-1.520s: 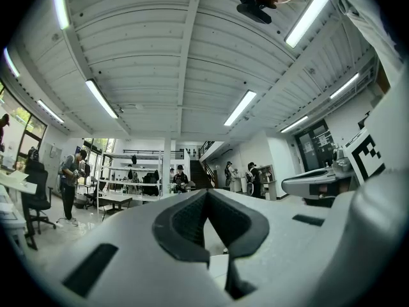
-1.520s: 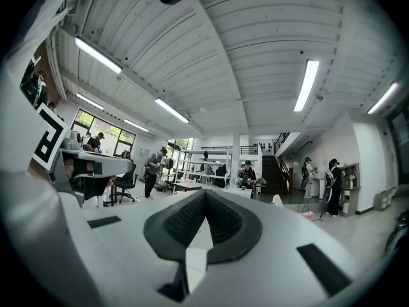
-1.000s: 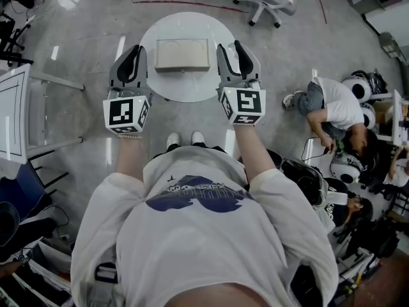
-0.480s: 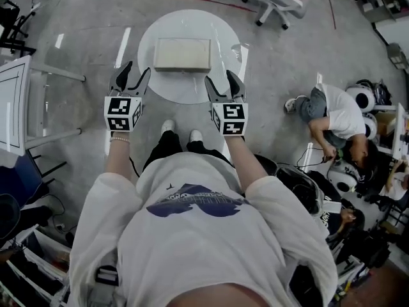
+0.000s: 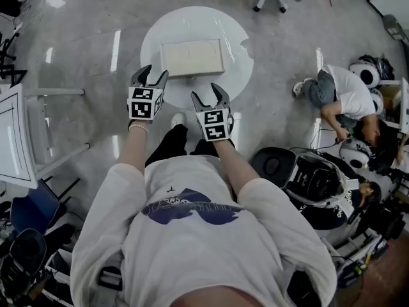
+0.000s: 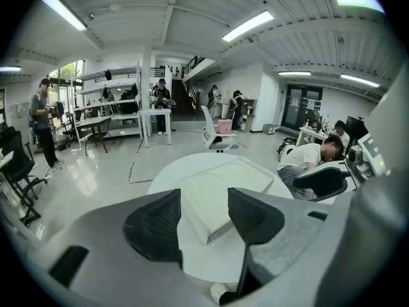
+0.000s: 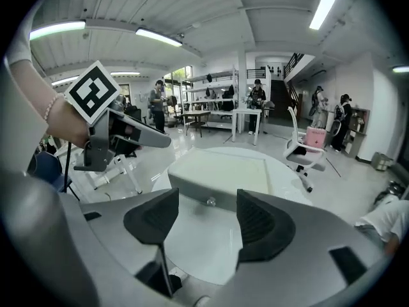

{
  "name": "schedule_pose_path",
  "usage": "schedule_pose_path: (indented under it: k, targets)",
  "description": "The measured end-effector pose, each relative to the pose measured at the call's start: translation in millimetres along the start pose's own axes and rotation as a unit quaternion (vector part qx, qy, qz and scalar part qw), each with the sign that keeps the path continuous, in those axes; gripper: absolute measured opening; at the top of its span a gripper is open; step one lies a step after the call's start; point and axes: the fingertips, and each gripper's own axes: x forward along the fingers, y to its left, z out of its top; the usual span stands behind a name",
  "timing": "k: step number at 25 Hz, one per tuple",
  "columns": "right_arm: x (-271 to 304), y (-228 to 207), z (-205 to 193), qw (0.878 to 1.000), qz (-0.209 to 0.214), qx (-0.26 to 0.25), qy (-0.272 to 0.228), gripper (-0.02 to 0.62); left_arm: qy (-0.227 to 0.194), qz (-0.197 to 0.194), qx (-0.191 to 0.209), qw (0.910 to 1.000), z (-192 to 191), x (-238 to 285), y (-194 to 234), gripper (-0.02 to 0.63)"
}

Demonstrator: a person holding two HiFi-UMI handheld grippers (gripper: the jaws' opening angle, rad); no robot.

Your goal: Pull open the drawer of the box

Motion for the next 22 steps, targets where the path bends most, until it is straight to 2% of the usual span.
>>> schedule_pose_path:
  k: [4, 8, 16, 22]
  targets:
    - [32.9, 5.7, -9.3, 0.999, -0.020, 0.017, 0.022, 0.266, 0.013, -0.018, -0.029, 0.9993, -16.2, 31.7, 12.3, 0.215]
    - [54.6, 2.8, -23.7, 0.998, -0.034, 0.028, 0.049, 0.270, 0.035, -0.038, -0.040, 0.9979, -34.6, 57.1, 9.2, 0.215]
    - [82.6, 5.6, -31.1, 0.996, -0.045, 0.039, 0.064, 0.273, 0.047, -0.038, -0.087, 0.9944, -48.2, 77.8, 17.0, 0.212]
    - [102.7, 2.1, -33.8, 0.995, -0.049, 0.043, 0.080, 0.273, 0.056, -0.043, -0.107, 0.9918, -47.8, 81.6, 16.0, 0.179]
